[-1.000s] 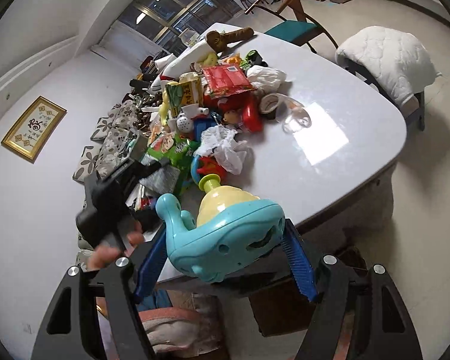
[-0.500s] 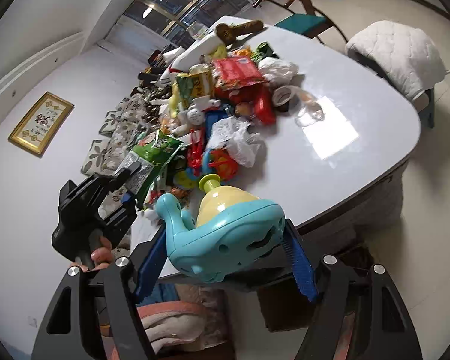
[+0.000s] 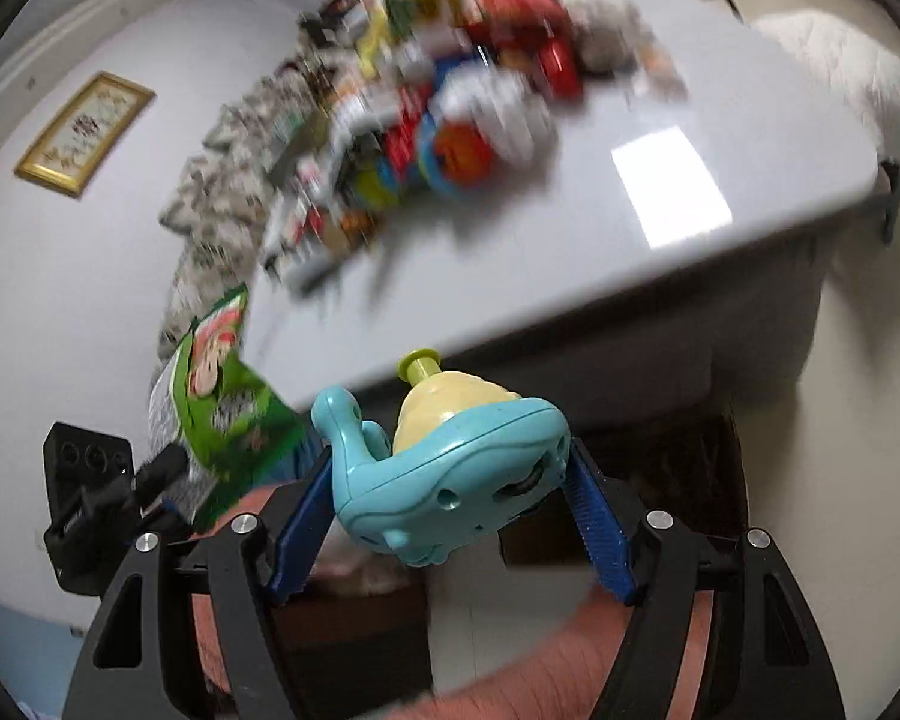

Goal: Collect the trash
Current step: 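Lower the snack bag and whale toy into the box and open both grippers, then grasp the white toy gun with the left gripper while the right grasps a white plastic bag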

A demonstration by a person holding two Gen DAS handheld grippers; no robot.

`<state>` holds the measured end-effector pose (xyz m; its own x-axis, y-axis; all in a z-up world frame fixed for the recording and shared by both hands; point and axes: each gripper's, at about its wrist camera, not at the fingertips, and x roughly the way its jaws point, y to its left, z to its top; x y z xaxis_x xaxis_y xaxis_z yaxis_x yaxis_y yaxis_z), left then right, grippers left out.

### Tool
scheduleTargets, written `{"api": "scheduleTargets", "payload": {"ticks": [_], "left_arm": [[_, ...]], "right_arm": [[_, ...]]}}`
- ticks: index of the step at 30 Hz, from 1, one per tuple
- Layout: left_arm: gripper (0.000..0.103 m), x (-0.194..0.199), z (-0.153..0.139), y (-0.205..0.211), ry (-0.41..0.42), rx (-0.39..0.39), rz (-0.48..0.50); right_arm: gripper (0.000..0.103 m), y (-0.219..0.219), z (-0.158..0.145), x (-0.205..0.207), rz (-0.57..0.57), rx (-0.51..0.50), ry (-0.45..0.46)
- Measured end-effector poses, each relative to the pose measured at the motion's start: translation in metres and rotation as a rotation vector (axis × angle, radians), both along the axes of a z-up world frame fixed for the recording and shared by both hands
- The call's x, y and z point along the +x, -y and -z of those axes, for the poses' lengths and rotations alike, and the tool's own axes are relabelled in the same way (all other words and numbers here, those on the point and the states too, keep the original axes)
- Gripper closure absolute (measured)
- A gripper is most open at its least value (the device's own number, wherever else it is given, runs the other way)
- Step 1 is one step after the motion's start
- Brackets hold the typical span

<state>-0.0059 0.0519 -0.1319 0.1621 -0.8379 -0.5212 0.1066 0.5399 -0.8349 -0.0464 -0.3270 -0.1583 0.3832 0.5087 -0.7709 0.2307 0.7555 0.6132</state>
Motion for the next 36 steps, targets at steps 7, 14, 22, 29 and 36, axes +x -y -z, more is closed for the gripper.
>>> {"api": "scheduleTargets", "payload": {"ticks": [7,14,22,29,36], "left_arm": [[0.079,-0.034,0.135,0.020,-0.167,0.258,0.032],[0.078,-0.025,0.289,0.049,-0.327,0.465,0.073],[0.032,0.006,0.343,0.047,-0.470,0.605,0.030],[0.024,-0.001,0.274,0.026,-0.463,0.613,0.013],[0.014,-0.009,0.132,0.030,-0.181,0.540,0.011]], "right_arm": [[0.031,-0.007,0.123,-0.009,-0.007,-0.053,-0.221],[0.031,-0.015,0.252,0.003,0.024,-0.140,-0.379],[0.011,0.000,0.272,0.003,0.117,-0.111,-0.446],[0.013,0.008,0.178,0.003,0.062,-0.151,-0.263],[0.011,0.009,0.032,0.023,0.036,-0.195,0.092]]}}
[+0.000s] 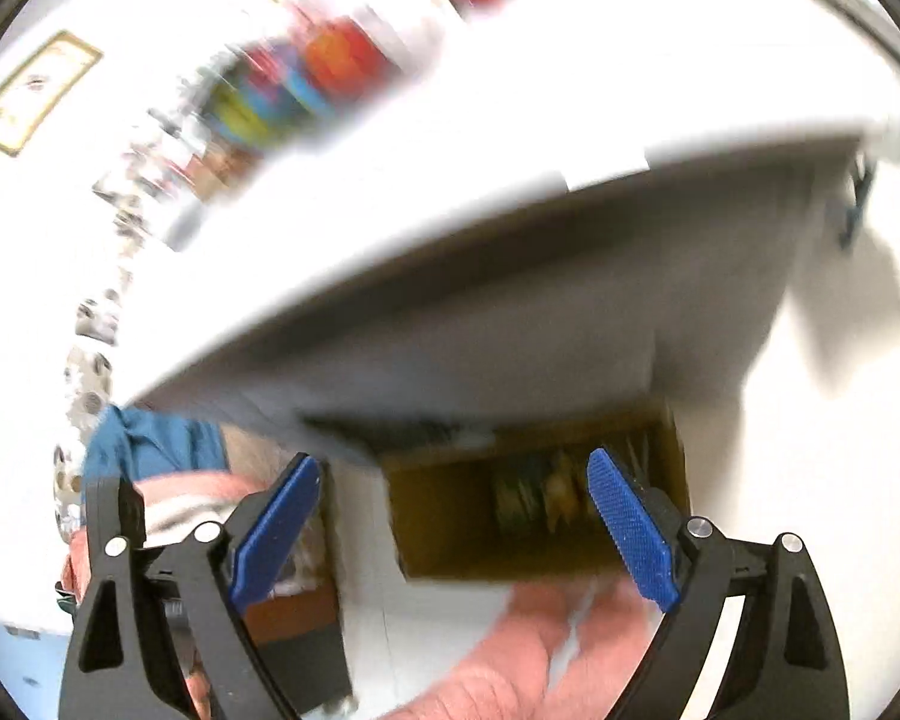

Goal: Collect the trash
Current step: 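Grasp the white toy gun with the left gripper while the right grasps a white plastic bag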

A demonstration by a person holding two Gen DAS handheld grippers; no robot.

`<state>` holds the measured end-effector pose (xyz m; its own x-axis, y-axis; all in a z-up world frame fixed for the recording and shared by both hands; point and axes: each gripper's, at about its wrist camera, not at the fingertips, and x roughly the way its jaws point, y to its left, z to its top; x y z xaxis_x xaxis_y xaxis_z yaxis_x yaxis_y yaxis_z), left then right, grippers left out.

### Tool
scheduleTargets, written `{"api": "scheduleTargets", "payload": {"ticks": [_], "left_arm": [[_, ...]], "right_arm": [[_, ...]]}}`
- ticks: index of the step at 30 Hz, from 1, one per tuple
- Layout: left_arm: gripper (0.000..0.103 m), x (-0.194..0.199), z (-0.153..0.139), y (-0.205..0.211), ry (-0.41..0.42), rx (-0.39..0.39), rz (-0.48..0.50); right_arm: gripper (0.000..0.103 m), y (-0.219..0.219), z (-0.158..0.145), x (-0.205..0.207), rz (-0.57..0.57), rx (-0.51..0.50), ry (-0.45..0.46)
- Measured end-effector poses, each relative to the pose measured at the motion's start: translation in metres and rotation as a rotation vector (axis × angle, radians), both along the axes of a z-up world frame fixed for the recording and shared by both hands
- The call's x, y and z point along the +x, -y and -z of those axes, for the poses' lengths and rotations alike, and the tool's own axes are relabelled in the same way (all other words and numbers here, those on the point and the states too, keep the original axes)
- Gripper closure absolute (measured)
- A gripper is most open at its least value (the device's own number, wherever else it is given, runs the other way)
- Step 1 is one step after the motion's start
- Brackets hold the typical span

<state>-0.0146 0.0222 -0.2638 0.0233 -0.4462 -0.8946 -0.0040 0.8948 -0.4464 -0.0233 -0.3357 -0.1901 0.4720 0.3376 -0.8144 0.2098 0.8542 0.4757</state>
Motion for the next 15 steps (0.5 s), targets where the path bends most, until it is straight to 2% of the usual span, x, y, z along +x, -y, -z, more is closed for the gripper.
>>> {"api": "scheduleTargets", "payload": {"ticks": [2,4,6,9,11,15], "left_arm": [[0.012,0.006,-0.033,0.004,0.084,-0.018,0.017],[0.012,0.016,-0.053,0.008,0.122,-0.058,0.030],[0.012,0.023,-0.073,0.012,0.167,-0.085,0.040],[0.012,0.031,-0.102,0.015,0.243,-0.080,0.037],[0.012,0.033,-0.111,0.013,0.264,-0.084,0.021],[0.012,0.034,-0.113,0.004,0.257,-0.090,-0.025]], "right_arm": [[0.011,0.010,-0.023,0.018,0.046,-0.002,0.051],[0.011,0.022,-0.036,0.038,0.095,0.004,0.061],[0.010,0.031,-0.040,0.063,0.138,0.051,0.068],[0.008,0.038,-0.036,0.101,0.202,0.051,0.036],[0.008,0.040,-0.033,0.121,0.244,0.041,0.009],[0.008,0.048,-0.028,0.160,0.282,0.058,-0.014]]}}
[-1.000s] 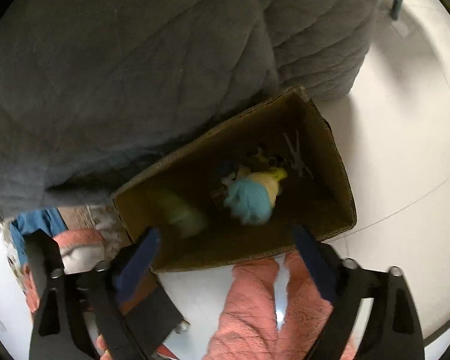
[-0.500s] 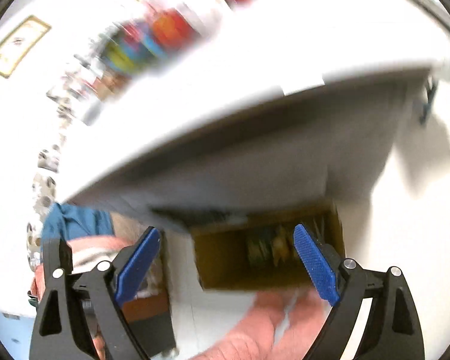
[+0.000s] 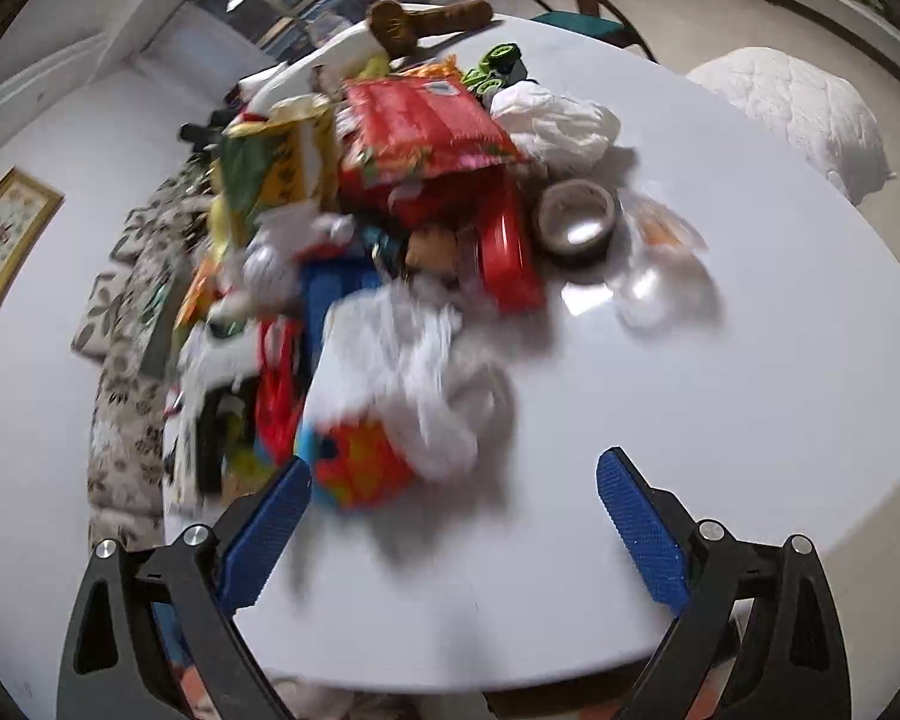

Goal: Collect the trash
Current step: 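Grasp the white toy gun with the left gripper while the right grasps a white plastic bag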

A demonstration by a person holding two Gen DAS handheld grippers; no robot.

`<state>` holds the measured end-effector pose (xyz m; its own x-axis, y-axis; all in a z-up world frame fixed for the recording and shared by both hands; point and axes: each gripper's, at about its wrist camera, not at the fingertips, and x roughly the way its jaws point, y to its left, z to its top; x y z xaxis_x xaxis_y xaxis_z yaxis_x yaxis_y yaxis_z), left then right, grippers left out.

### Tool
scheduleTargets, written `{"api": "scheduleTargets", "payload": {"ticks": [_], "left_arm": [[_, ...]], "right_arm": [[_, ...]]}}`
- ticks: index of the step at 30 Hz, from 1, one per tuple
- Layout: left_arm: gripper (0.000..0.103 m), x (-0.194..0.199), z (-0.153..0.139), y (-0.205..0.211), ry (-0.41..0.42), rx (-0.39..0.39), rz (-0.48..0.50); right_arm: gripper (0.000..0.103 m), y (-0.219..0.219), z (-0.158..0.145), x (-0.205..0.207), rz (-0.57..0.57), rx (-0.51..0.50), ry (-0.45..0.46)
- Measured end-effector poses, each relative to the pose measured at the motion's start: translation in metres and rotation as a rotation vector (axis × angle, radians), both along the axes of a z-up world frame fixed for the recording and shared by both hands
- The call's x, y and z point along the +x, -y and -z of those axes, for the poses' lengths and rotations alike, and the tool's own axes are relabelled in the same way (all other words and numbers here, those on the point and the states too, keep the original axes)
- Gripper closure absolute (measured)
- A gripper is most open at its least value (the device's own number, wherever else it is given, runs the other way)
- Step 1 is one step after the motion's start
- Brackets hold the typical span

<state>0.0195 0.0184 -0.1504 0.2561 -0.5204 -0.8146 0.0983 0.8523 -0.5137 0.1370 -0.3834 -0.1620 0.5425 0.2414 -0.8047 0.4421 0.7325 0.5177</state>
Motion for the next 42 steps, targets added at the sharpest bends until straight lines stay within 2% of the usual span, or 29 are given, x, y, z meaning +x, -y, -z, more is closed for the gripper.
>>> {"api": "scheduleTargets", "payload": {"ticks": [2,4,5,7,8,9,14,20,24,25,30,31,32,33,35,36,37,39,42], "left_arm": [[0.012,0.000,0.002,-0.004,-0.012,-0.009,-0.018],[0.012,0.000,0.000,-0.008,-0.019,-0.006,-0.036],[0.012,0.000,0.000,-0.009,-0.027,-0.003,-0.044],[0.012,0.002,0.001,-0.011,-0.036,-0.004,-0.054],[0.012,0.002,0.000,-0.013,-0.036,-0.002,-0.054],[0.012,0.004,-0.001,-0.013,-0.035,0.003,-0.053],[0.012,0.025,-0.002,0.000,-0.024,0.018,-0.035],[0.012,0.096,-0.029,0.046,0.120,0.127,0.020],[0.012,0.156,-0.037,0.078,0.151,0.200,0.058],[0.012,0.174,-0.037,0.087,0.146,0.240,0.054],[0.012,0.216,-0.036,0.113,0.150,0.284,0.084],[0.016,0.220,-0.032,0.119,0.141,0.297,0.097],[0.025,0.227,-0.023,0.126,0.109,0.327,0.120],[0.041,0.230,-0.016,0.130,0.074,0.320,0.133],[0.044,0.233,-0.018,0.131,0.073,0.286,0.128],[0.048,0.234,-0.020,0.133,0.082,0.288,0.141],[0.058,0.235,-0.023,0.134,0.087,0.279,0.155],[0.070,0.237,-0.028,0.128,0.066,0.195,0.163],[0.075,0.239,-0.034,0.115,0.031,0.108,0.155]], "right_arm": [[0.011,-0.005,0.002,0.019,0.009,-0.040,-0.007],[0.020,-0.014,0.002,0.038,-0.028,-0.134,-0.035],[0.030,-0.017,0.003,0.047,-0.053,-0.163,-0.044],[0.056,-0.021,0.005,0.059,-0.101,-0.168,-0.060],[0.084,-0.018,0.001,0.059,-0.093,-0.179,-0.057],[0.100,-0.016,-0.003,0.057,-0.096,-0.160,-0.035],[0.100,0.000,-0.038,0.028,-0.130,-0.132,0.068],[0.100,0.011,-0.072,-0.036,-0.121,-0.077,0.179],[0.099,0.003,-0.082,-0.083,-0.107,-0.041,0.199],[0.098,0.003,-0.081,-0.089,-0.105,-0.035,0.199],[0.097,0.000,-0.077,-0.130,-0.072,0.012,0.178],[0.097,0.000,-0.075,-0.135,-0.067,0.022,0.172],[0.097,-0.001,-0.074,-0.139,-0.061,0.036,0.167],[0.097,-0.001,-0.074,-0.143,-0.058,0.040,0.169],[0.097,-0.002,-0.074,-0.146,-0.053,0.031,0.167],[0.096,-0.002,-0.074,-0.149,-0.053,0.035,0.168],[0.097,-0.002,-0.075,-0.149,-0.052,0.038,0.169],[0.097,-0.003,-0.074,-0.151,-0.055,0.038,0.170],[0.096,-0.004,-0.074,-0.149,-0.065,0.033,0.164]]}}
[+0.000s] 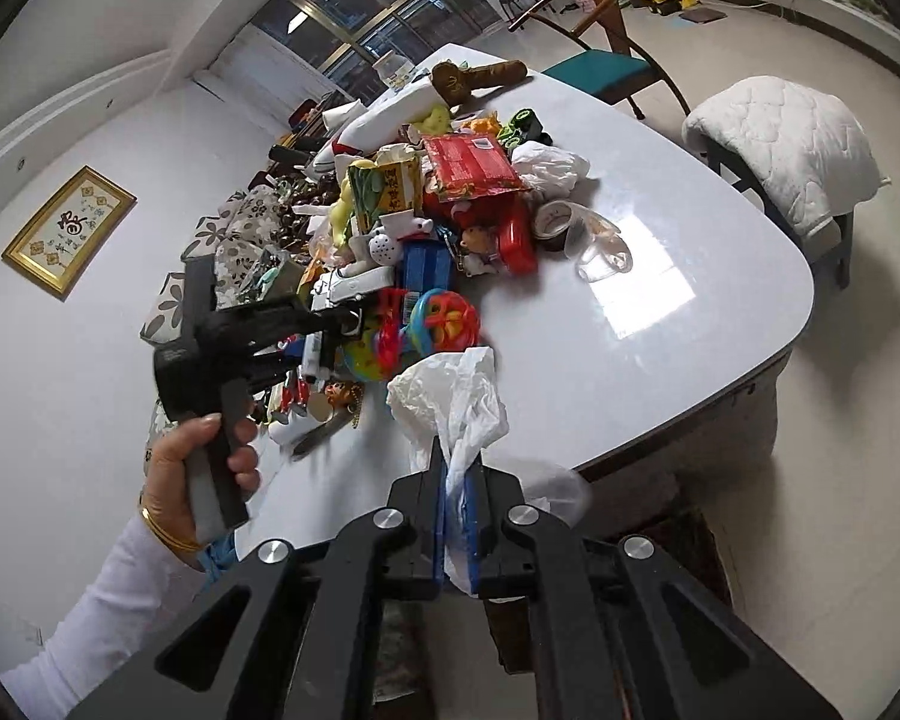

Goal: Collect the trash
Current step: 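Grasp the white toy gun with the left gripper while the right grasps a white plastic bag, then carry the toy gun and plastic bag to the box and open both grippers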

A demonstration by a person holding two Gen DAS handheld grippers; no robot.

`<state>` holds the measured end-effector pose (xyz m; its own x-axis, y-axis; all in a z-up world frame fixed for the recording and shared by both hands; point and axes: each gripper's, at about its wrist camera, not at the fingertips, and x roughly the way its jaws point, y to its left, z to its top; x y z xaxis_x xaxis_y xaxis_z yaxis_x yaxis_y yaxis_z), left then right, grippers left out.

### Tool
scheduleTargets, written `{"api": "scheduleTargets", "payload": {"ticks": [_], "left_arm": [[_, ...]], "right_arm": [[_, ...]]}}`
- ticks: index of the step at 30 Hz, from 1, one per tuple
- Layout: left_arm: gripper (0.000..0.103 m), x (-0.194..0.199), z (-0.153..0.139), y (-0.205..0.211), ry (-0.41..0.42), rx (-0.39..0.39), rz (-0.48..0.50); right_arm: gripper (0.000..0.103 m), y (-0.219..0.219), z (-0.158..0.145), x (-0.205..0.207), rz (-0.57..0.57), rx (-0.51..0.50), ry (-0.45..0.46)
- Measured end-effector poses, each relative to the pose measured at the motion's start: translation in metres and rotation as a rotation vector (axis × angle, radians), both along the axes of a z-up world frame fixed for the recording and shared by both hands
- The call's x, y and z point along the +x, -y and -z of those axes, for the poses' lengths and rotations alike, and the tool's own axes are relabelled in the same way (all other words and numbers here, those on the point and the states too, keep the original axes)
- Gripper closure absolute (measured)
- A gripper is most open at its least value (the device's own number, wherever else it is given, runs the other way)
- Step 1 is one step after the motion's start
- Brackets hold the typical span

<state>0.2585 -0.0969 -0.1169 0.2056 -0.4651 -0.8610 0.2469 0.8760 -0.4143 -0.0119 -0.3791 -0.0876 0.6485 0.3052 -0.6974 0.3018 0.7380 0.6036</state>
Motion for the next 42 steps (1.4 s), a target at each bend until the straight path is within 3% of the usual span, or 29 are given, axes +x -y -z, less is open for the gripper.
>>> {"api": "scheduleTargets", "payload": {"ticks": [4,7,10,18,23,26,30,34,38,42], "left_arm": [[0.075,0.001,-0.003,-0.023,-0.052,-0.099,-0.058],[0.075,0.002,-0.003,-0.038,-0.070,-0.128,-0.095],[0.075,-0.003,-0.013,-0.055,-0.079,-0.237,-0.132],[0.076,-0.040,-0.075,-0.082,0.052,-0.339,-0.069],[0.075,-0.100,-0.100,-0.107,0.109,-0.364,0.024],[0.075,-0.147,-0.098,-0.124,0.071,-0.385,0.085],[0.075,-0.203,-0.068,-0.142,-0.030,-0.375,0.112],[0.075,-0.249,-0.010,-0.156,-0.166,-0.313,0.085],[0.075,-0.278,0.090,-0.159,-0.310,-0.181,0.021],[0.076,-0.285,0.204,-0.153,-0.433,-0.070,-0.080]], "right_arm": [[0.097,-0.004,0.000,0.009,-0.019,0.008,0.007],[0.097,-0.002,0.007,0.021,-0.026,0.033,0.010],[0.097,0.001,0.016,0.036,-0.020,0.058,-0.009],[0.097,-0.005,0.013,0.049,-0.051,0.069,0.003],[0.097,-0.023,0.001,0.038,-0.145,0.036,0.023],[0.097,-0.037,0.002,0.027,-0.218,0.031,0.003],[0.097,-0.059,0.023,0.006,-0.319,-0.014,-0.082],[0.097,-0.073,0.067,-0.011,-0.379,-0.028,-0.207],[0.097,-0.080,0.132,-0.019,-0.403,-0.058,-0.326],[0.097,-0.082,0.227,-0.019,-0.387,-0.055,-0.472]]}}
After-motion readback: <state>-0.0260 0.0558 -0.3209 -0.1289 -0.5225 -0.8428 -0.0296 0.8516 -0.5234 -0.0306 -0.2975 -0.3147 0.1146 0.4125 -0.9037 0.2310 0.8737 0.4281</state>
